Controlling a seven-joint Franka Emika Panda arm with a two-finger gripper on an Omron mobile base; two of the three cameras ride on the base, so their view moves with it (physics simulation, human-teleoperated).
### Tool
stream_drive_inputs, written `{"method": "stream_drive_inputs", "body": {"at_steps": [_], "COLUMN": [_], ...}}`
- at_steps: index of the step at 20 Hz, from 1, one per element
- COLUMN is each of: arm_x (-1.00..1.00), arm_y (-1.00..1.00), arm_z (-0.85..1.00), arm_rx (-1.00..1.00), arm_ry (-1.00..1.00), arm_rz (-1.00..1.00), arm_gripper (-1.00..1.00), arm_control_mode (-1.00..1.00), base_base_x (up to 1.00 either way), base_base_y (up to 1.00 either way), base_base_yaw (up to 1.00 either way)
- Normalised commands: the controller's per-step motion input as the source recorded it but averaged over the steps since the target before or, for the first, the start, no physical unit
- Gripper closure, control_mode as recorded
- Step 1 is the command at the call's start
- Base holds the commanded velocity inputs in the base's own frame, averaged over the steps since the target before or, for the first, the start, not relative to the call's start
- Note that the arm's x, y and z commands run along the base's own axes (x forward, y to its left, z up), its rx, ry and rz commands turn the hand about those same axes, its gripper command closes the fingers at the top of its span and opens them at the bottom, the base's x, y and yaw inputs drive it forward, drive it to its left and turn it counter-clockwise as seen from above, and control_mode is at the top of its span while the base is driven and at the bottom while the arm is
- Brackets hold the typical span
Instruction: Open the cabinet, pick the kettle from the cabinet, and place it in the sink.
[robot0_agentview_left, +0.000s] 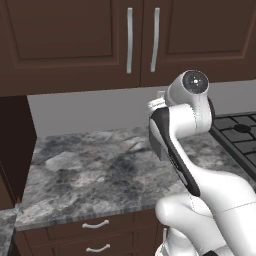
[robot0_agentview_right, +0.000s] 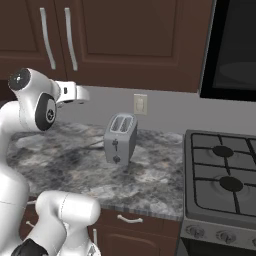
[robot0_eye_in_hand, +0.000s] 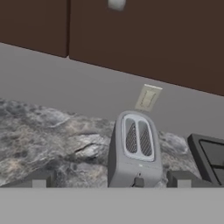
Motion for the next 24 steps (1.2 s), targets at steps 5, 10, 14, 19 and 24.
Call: {"method": "stream_drive_inputs", "body": {"at_steps": [5, 10, 14, 19, 24], "arm_x": [0.00, -0.01, 0.00, -0.01, -0.01], "arm_y": [0.00, 0.00, 0.00, 0.00, 0.00], "arm_z": [0.16, 0.15, 0.10, 0.10, 0.13], "arm_rx": [0.00, 0.00, 0.00, 0.00, 0.00], "arm_ry": [0.00, 0.00, 0.00, 0.00, -0.01], "arm_rz": [0.00, 0.00, 0.00, 0.00, 0.00], "arm_gripper": [-1.00, -1.00, -1.00, -1.00, -1.00], "arm_control_mode": [-1.00, -1.00, -1.00, -1.00, -1.00], "base_base_x": [0.00, 0.00, 0.00, 0.00, 0.00], "base_base_y": [0.00, 0.00, 0.00, 0.00, 0.00], "base_base_yaw": [0.00, 0.00, 0.00, 0.00, 0.00]}}
